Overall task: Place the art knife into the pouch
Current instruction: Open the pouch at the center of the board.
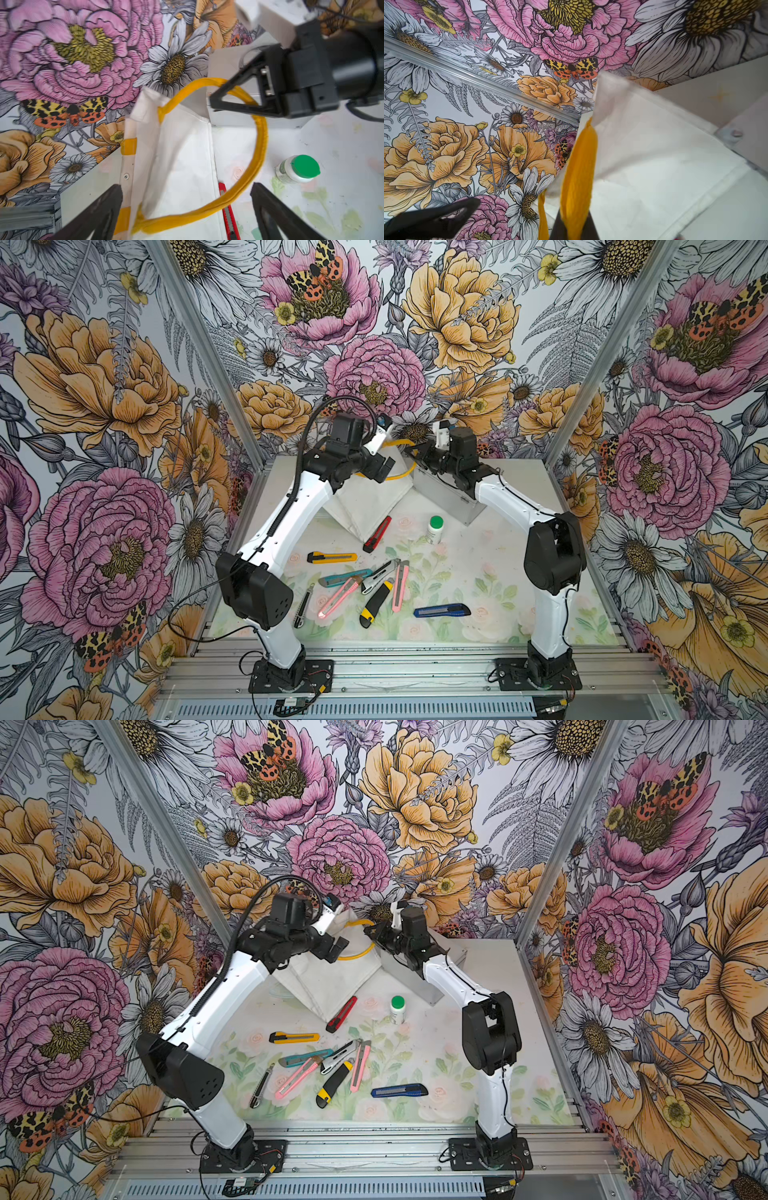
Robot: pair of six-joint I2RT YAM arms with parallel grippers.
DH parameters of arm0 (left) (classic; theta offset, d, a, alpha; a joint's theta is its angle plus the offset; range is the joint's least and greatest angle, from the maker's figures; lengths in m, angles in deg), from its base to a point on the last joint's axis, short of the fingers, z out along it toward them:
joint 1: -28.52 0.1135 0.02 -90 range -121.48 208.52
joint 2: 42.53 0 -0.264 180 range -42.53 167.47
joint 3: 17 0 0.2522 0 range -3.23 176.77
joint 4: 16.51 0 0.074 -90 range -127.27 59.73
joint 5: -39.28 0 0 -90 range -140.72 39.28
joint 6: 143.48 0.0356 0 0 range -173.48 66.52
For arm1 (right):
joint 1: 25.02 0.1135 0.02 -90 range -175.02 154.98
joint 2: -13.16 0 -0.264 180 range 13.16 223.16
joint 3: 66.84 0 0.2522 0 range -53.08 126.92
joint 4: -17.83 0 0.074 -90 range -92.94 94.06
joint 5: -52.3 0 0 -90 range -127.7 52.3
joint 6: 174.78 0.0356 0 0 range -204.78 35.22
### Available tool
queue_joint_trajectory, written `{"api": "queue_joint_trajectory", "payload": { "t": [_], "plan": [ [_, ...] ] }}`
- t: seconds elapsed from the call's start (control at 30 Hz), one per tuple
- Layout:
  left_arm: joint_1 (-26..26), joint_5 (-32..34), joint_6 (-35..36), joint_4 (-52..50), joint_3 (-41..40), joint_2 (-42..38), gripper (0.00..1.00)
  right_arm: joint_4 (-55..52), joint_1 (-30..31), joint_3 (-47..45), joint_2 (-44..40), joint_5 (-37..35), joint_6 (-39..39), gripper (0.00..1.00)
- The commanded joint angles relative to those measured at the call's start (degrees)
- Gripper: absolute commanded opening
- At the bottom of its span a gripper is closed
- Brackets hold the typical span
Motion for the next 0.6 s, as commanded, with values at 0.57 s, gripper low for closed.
{"api": "queue_joint_trajectory", "payload": {
  "t": [0.57],
  "plan": [
    [9.39, -6.74, -11.17, -4.26, 11.09, 14.78, 0.95, -14.31, -7.31, -15.28, -20.06, -1.87, -16.9, 0.0]
  ]
}}
